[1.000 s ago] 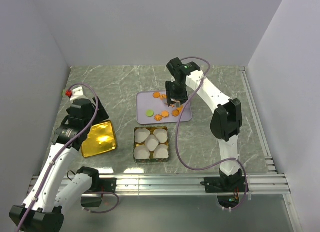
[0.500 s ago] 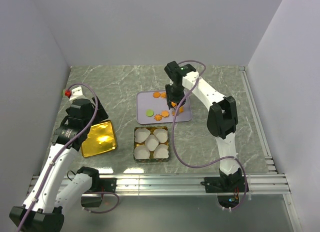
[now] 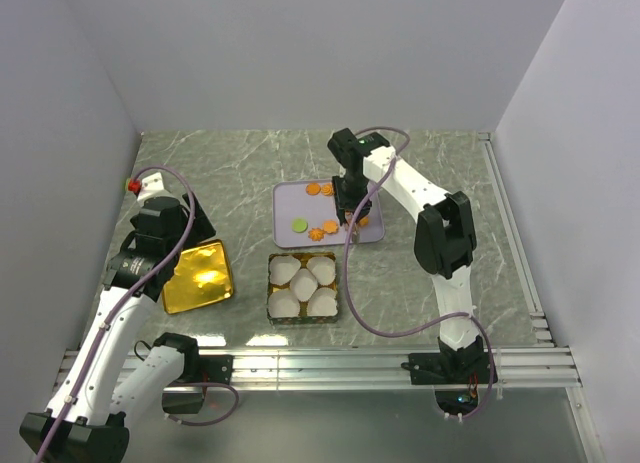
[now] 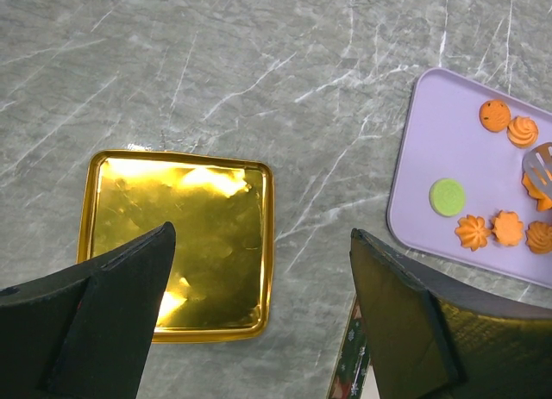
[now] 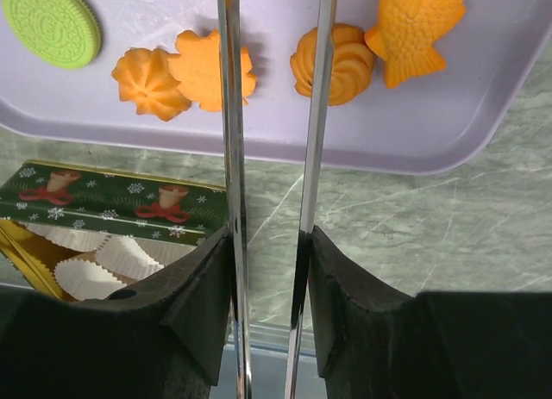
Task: Pack the cookies
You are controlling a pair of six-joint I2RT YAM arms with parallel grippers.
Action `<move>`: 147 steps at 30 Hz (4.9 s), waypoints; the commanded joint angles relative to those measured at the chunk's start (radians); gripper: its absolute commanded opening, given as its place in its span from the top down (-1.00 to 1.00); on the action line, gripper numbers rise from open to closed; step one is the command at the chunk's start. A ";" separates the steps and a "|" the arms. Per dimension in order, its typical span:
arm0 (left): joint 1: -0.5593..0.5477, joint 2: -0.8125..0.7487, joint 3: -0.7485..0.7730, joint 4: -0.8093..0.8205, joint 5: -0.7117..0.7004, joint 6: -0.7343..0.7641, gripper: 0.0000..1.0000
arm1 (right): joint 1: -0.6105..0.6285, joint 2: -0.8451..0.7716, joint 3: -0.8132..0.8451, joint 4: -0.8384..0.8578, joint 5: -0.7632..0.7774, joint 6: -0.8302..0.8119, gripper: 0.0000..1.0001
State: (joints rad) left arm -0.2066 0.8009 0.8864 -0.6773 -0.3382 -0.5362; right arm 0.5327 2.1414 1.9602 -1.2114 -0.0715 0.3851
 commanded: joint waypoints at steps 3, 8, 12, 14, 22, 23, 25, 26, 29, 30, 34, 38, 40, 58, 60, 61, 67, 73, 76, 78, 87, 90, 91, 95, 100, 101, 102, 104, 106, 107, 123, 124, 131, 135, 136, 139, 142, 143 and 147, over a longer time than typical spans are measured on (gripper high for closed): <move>0.006 -0.012 -0.004 0.024 -0.002 0.004 -0.76 | 0.007 -0.071 0.118 -0.046 -0.014 0.017 0.16; 0.006 -0.012 -0.004 0.025 -0.002 0.004 -0.76 | 0.006 -0.080 0.178 -0.076 -0.040 0.035 0.17; 0.006 -0.012 -0.004 0.025 0.001 0.005 -0.76 | 0.006 -0.101 0.175 -0.079 -0.060 0.046 0.17; 0.006 -0.014 -0.004 0.027 0.002 0.005 -0.76 | 0.007 -0.110 0.181 -0.082 -0.065 0.049 0.18; 0.006 -0.017 -0.004 0.028 0.007 0.007 -0.75 | 0.006 -0.143 0.178 -0.082 -0.071 0.063 0.20; 0.006 -0.019 -0.004 0.028 0.007 0.007 -0.76 | 0.006 -0.146 0.178 -0.080 -0.070 0.064 0.21; 0.006 -0.020 -0.006 0.028 0.008 0.007 -0.76 | 0.006 -0.149 0.187 -0.082 -0.070 0.070 0.21; 0.006 -0.020 -0.006 0.030 0.008 0.007 -0.76 | 0.006 -0.149 0.196 -0.083 -0.071 0.070 0.21; 0.006 -0.020 -0.006 0.030 0.011 0.008 -0.76 | 0.009 -0.146 0.209 -0.100 -0.062 0.064 0.18; 0.006 -0.022 -0.007 0.030 0.011 0.008 -0.76 | 0.006 -0.147 0.201 -0.097 -0.053 0.060 0.16; 0.006 -0.025 -0.007 0.031 0.013 0.010 -0.76 | 0.007 -0.158 0.154 -0.092 -0.022 0.037 -0.14; 0.006 -0.028 -0.007 0.032 0.013 0.010 -0.76 | 0.007 -0.172 0.106 -0.105 0.018 0.026 -0.36; 0.006 -0.026 -0.006 0.032 0.016 0.010 -0.76 | 0.007 -0.187 0.080 -0.102 0.030 0.031 -0.37; 0.006 -0.035 -0.007 0.033 0.013 0.008 -0.77 | 0.009 -0.095 0.062 -0.066 -0.027 0.083 -0.37; 0.006 -0.037 -0.009 0.031 0.013 0.008 -0.77 | 0.006 -0.092 0.051 -0.056 -0.028 0.083 -0.37; 0.006 -0.034 -0.009 0.032 0.013 0.010 -0.77 | 0.007 -0.089 0.051 -0.054 -0.025 0.084 -0.36; 0.006 -0.031 -0.006 0.032 0.015 0.010 -0.76 | 0.007 -0.060 0.068 -0.063 -0.017 0.087 -0.36; 0.006 -0.031 -0.007 0.032 0.010 0.008 -0.77 | 0.007 -0.069 0.039 -0.053 -0.031 0.089 -0.17; 0.007 -0.029 -0.006 0.030 0.008 0.008 -0.77 | 0.009 -0.071 0.040 -0.060 -0.028 0.084 -0.08; 0.007 -0.028 -0.007 0.030 0.007 0.008 -0.77 | 0.007 -0.067 0.051 -0.068 -0.019 0.081 -0.06; 0.007 -0.025 -0.007 0.028 0.005 0.007 -0.75 | 0.007 -0.064 0.209 -0.123 -0.007 0.081 -0.03; 0.007 -0.026 -0.006 0.030 0.007 0.008 -0.75 | 0.006 -0.087 0.218 -0.123 -0.008 0.080 -0.03; 0.007 -0.026 -0.006 0.030 0.007 0.008 -0.76 | 0.006 -0.095 0.217 -0.120 -0.011 0.080 -0.03; 0.007 -0.028 -0.006 0.028 0.010 0.008 -0.82 | 0.007 -0.144 0.181 -0.106 -0.036 0.078 -0.02; 0.007 -0.034 -0.007 0.032 0.011 0.010 -0.90 | 0.007 -0.227 0.105 -0.079 -0.053 0.087 -0.01; 0.007 -0.034 -0.007 0.032 0.013 0.010 -0.90 | 0.007 -0.247 0.097 -0.079 -0.056 0.089 -0.01; 0.007 -0.034 -0.007 0.032 0.013 0.010 -0.90 | 0.009 -0.253 0.089 -0.082 -0.062 0.090 -0.01; 0.007 -0.034 -0.007 0.032 0.018 0.010 -0.92 | 0.013 -0.274 0.080 -0.082 -0.070 0.095 -0.01; 0.007 -0.035 -0.007 0.032 0.018 0.010 -0.96 | 0.021 -0.287 0.071 -0.082 -0.076 0.098 -0.01; 0.007 -0.035 -0.007 0.032 0.019 0.010 -0.98 | 0.024 -0.291 0.068 -0.083 -0.079 0.100 -0.01; 0.007 -0.106 0.000 0.015 -0.039 -0.007 -0.99 | 0.231 -0.408 -0.020 -0.031 -0.132 0.175 0.00; 0.007 -0.109 0.000 0.015 -0.041 -0.005 -0.99 | 0.243 -0.411 -0.024 -0.021 -0.136 0.178 0.00; 0.006 -0.115 -0.010 0.036 -0.039 0.013 -0.99 | 0.345 -0.436 -0.076 0.016 -0.131 0.216 0.00; -0.002 -0.167 -0.043 0.082 -0.059 0.038 -0.99 | 0.388 -0.445 -0.127 0.048 -0.126 0.230 0.00; -0.005 -0.178 -0.047 0.088 -0.062 0.041 -0.99 | 0.392 -0.445 -0.136 0.055 -0.129 0.238 0.00; -0.007 -0.232 -0.072 0.108 -0.058 0.053 -0.99 | 0.412 -0.431 -0.144 0.062 -0.131 0.241 0.00; -0.005 -0.272 -0.089 0.124 -0.038 0.065 -0.99 | 0.423 -0.408 -0.135 0.059 -0.123 0.238 0.00; -0.007 -0.275 -0.090 0.127 -0.029 0.073 -0.99 | 0.423 -0.402 -0.127 0.058 -0.119 0.238 0.00; -0.007 -0.266 -0.086 0.122 0.010 0.079 -0.99 | 0.421 -0.383 -0.122 0.047 -0.099 0.233 0.00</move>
State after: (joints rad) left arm -0.2100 0.5255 0.8021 -0.5949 -0.3595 -0.4843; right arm 0.9493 1.7527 1.8133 -1.1934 -0.1963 0.6136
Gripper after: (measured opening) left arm 0.995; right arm 0.503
